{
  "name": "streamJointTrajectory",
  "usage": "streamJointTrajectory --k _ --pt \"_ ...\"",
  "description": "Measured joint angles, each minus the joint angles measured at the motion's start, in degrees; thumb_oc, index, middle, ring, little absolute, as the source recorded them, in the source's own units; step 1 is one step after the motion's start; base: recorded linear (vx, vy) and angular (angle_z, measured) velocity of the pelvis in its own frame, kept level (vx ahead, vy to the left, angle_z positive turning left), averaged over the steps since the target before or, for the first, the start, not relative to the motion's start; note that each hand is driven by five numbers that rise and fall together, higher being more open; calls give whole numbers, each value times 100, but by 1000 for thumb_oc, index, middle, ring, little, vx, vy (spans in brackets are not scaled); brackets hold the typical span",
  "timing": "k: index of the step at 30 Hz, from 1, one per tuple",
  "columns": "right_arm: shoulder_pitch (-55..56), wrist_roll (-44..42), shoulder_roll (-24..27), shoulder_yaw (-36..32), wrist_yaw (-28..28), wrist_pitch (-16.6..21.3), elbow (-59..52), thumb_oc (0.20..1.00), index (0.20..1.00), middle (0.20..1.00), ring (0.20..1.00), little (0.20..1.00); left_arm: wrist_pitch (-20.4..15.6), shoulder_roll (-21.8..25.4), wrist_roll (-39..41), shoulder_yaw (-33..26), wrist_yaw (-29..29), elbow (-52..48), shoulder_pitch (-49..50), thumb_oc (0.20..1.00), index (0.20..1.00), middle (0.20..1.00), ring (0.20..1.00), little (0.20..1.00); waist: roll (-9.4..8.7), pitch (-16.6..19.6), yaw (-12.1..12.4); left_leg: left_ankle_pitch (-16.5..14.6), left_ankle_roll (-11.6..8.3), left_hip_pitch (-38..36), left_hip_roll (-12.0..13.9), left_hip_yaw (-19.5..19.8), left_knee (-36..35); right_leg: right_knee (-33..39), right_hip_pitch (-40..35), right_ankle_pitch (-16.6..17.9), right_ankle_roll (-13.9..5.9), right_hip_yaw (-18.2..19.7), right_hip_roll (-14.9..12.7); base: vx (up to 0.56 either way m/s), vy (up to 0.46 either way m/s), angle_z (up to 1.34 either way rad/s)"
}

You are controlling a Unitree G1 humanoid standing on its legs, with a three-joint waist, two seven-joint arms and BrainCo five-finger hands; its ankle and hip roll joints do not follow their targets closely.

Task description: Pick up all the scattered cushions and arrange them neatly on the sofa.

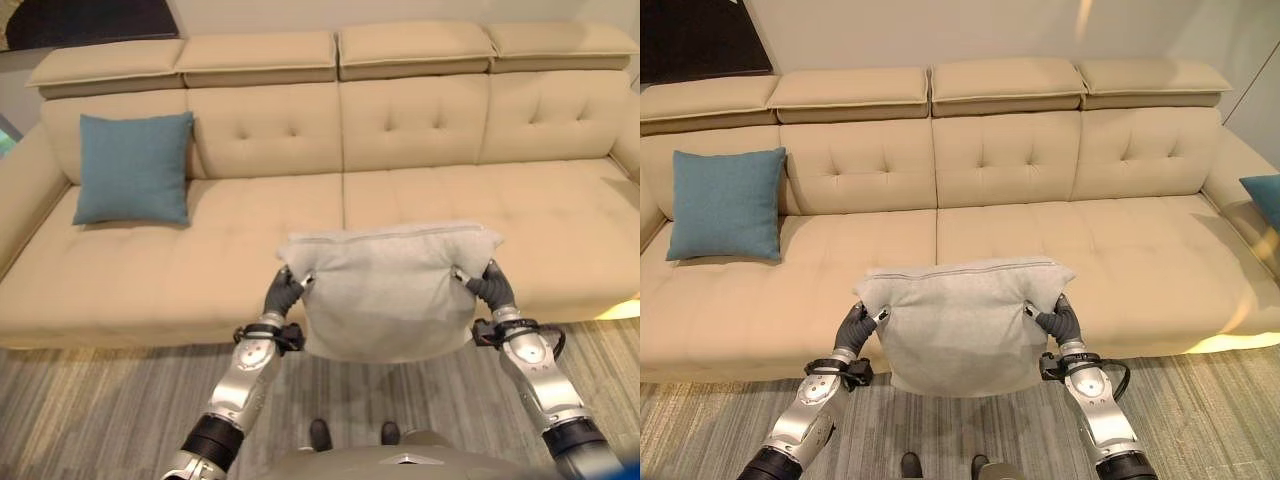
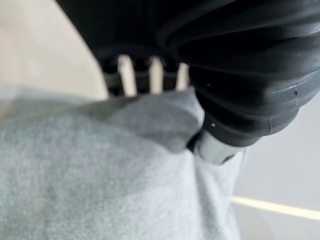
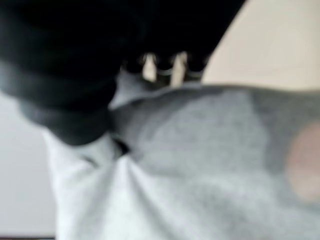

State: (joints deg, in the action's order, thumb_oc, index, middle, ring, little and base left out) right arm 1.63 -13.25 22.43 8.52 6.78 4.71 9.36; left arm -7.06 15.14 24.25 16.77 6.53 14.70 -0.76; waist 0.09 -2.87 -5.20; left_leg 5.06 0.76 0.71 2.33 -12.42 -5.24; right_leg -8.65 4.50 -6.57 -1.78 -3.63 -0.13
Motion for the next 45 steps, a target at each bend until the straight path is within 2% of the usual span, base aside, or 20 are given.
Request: streamJointTrajectory --k 7,11,12,13,16,20,22,23,25,29,30,31,32,34,38,39,41,42,43,45 --pt "57 -2 -126 2 12 2 8 200 200 200 200 200 11 121 3 23 -1 0 -38 200 200 200 200 200 -161 19 0 8 -39 103 7 47 248 17 -120 -36 46 -138 -15 -9 -85 12" --pt "47 -3 -169 8 11 3 36 200 200 200 200 200 11 234 140 44 -3 1 -123 200 200 200 200 200 -500 -171 74 59 -261 667 -11 -117 1289 -133 -111 -177 441 -360 -246 69 -26 39" --pt "64 -4 -166 4 23 1 42 200 200 200 200 200 15 225 153 89 0 2 -111 200 200 200 200 200 -520 -200 175 -52 -226 844 193 -497 1675 -17 -207 -133 474 -424 -253 163 65 35" --pt "75 -5 -163 -18 35 1 43 200 200 200 200 200 18 217 153 127 1 1 -111 200 200 200 200 200 -496 -199 143 -92 -251 833 299 -596 1627 67 -282 -113 464 -517 -251 188 86 40" --pt "52 -5 -134 -128 72 2 45 200 200 200 200 200 17 112 153 174 0 1 -127 200 200 200 200 200 -400 -211 175 -90 -326 858 534 -582 1190 122 -289 -112 440 -521 -248 224 104 23" --pt "39 -5 -105 -117 75 -1 45 200 200 200 200 200 20 88 156 170 7 1 -115 200 200 200 200 200 -194 -219 209 -77 -319 767 546 -543 645 352 -321 23 179 -291 -242 282 171 -29" --pt "33 7 -114 -105 34 -29 61 200 200 200 200 200 26 85 160 160 5 5 -102 200 200 200 200 200 -25 -236 259 200 -115 200 414 -637 118 166 -351 -81 4 -52 -278 246 198 -78" --pt "78 8 -122 -66 24 -41 28 200 200 200 200 200 28 126 159 158 6 -1 -102 200 200 200 200 200 -73 -240 224 171 -17 176 345 -741 138 -6 -271 -123 -151 -94 -394 195 179 -67" --pt "57 29 -118 19 -23 -59 -39 200 200 200 200 200 27 286 161 83 2 -10 -132 200 200 200 200 200 -251 -287 241 -35 67 65 119 -935 157 -403 -79 -274 -233 -202 -656 101 106 -43" --pt "44 163 -182 22 -102 -68 -111 200 200 200 200 200 33 338 160 21 -3 -9 -169 200 200 200 200 200 -228 -416 130 -404 315 -307 -180 -1055 83 -2222 716 -413 -596 -363 -1110 222 106 -24" --pt "38 169 -180 28 -145 -73 -114 200 200 200 200 200 33 338 167 8 0 -11 -155 200 200 200 200 200 -212 -443 172 -442 347 -454 -239 -1063 0 -2382 880 -592 -745 -372 -1143 251 8 -13" --pt "38 171 -170 40 -159 -73 -127 200 200 200 200 200 33 347 168 -3 0 -11 -163 200 200 200 200 200 -180 -459 147 -480 346 -513 -255 -1059 3 -2269 951 -607 -731 -385 -1139 217 -40 -1" --pt "31 170 -111 124 -165 -73 -187 200 200 200 200 200 27 347 167 -102 -29 -18 -155 200 200 200 200 200 -139 -466 19 -599 171 -577 -284 -1105 -3 -1817 1169 -532 -720 -570 -1203 317 -72 6" --pt "33 172 -119 177 -211 -73 -274 200 200 200 200 200 17 346 192 -225 -33 -24 -138 200 200 200 200 200 -138 -464 9 -591 181 -567 -287 -1207 20 -1118 1459 -109 -596 -727 -1184 229 -80 -6" --pt "57 184 -113 188 -214 -94 -263 200 200 200 200 200 23 273 201 -273 -34 4 -128 200 200 200 200 200 -152 -458 -103 -804 71 -706 -259 -1093 25 434 1583 747 -737 -687 -1207 239 -123 6" --pt "61 191 -106 182 -209 -97 -248 200 200 200 200 200 23 253 201 -274 -37 11 -91 200 200 200 200 200 -188 -446 -145 -908 -103 -918 -234 -1038 7 698 1482 974 -712 -745 -1190 317 -236 16" --pt "65 219 -92 92 -208 -97 -165 200 200 200 200 200 26 112 200 -243 -42 21 -62 200 200 200 200 200 -84 -461 -171 -918 -222 -1116 -63 -890 41 745 1199 1463 -661 -877 -1094 224 -169 20" --pt "75 218 -67 28 -185 -103 -67 200 200 200 200 200 28 23 199 -168 -51 21 -62 200 200 200 200 200 -6 -450 -190 -939 -251 -1200 78 -780 80 712 1039 1623 -585 -880 -954 269 -273 48" --pt "103 215 85 -118 -178 -121 -54 200 200 200 200 200 17 -136 201 -89 -136 19 -84 200 200 200 200 200 85 -423 -168 -878 -275 -1237 358 -674 354 546 848 1517 -242 -936 -729 315 -388 59" --pt "66 213 113 -217 -187 -121 -61 200 200 200 200 200 18 -115 208 -14 -156 25 -141 200 200 200 200 200 -48 -446 -168 -782 -472 -826 572 -363 1387 501 651 1315 -43 -1067 -711 148 -246 48"
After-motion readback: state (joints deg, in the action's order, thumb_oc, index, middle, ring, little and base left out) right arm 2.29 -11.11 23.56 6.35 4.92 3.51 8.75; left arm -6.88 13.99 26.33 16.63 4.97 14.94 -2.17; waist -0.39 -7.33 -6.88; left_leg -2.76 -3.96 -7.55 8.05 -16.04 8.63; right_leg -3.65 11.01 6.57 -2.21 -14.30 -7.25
